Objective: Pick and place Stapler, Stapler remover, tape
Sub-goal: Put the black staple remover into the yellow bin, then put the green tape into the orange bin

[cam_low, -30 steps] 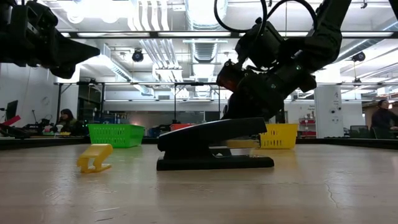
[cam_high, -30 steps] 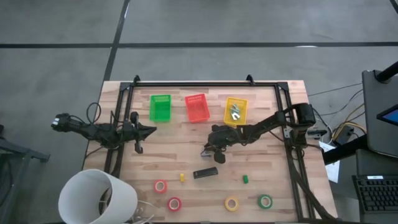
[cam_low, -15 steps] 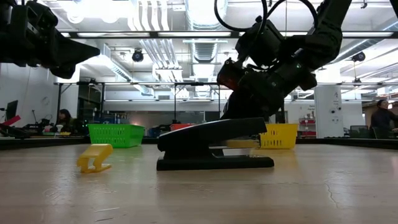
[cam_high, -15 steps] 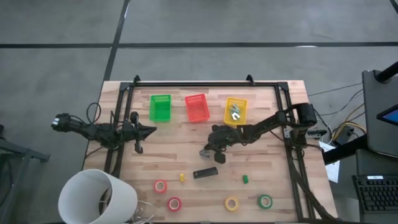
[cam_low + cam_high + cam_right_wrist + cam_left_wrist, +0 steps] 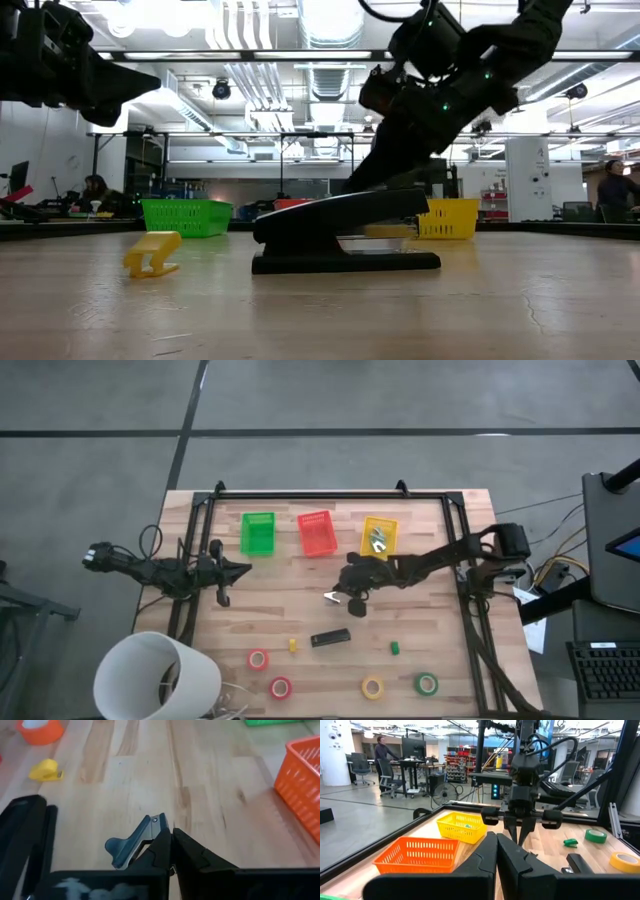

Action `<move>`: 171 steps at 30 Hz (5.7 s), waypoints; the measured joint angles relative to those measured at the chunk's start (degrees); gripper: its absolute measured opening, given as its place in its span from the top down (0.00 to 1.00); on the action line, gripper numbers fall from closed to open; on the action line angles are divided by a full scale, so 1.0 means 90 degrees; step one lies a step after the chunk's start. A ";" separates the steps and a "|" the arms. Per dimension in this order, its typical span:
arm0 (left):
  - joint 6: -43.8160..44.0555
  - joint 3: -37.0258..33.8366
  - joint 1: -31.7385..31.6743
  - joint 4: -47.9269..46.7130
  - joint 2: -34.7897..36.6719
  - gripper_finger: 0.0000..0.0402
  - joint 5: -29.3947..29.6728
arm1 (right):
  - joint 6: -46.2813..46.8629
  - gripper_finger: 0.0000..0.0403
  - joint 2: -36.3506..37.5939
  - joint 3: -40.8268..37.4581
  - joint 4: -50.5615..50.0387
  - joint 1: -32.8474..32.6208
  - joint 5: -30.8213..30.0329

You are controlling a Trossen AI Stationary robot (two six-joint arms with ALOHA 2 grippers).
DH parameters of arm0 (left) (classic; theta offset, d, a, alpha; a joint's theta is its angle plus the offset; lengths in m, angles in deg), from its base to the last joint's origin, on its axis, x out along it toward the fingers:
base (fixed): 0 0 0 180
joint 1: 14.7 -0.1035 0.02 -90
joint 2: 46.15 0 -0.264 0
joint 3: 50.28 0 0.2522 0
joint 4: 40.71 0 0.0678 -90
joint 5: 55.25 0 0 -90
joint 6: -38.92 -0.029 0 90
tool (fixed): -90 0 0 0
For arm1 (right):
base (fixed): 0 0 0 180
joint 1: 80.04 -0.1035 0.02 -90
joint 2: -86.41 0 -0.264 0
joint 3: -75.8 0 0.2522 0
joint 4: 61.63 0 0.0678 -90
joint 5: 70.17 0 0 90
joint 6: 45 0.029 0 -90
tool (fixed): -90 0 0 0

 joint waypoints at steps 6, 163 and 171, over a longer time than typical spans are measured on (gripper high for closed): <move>-0.0002 0.0000 -0.0001 -0.0016 0.0000 0.98 -0.0002 | 0.0002 0.98 0.0406 -0.0001 -0.0469 0.0000 0.0000; 0.0000 0.0000 -0.0002 -0.0042 -0.0055 0.98 -0.0002 | 0.7110 0.73 0.0539 0.1244 -0.6355 -0.6088 0.0174; 0.0000 0.0000 -0.0002 -0.0049 -0.0068 0.98 -0.0001 | 0.6977 0.69 0.0117 0.1176 -0.6476 -0.6076 0.0178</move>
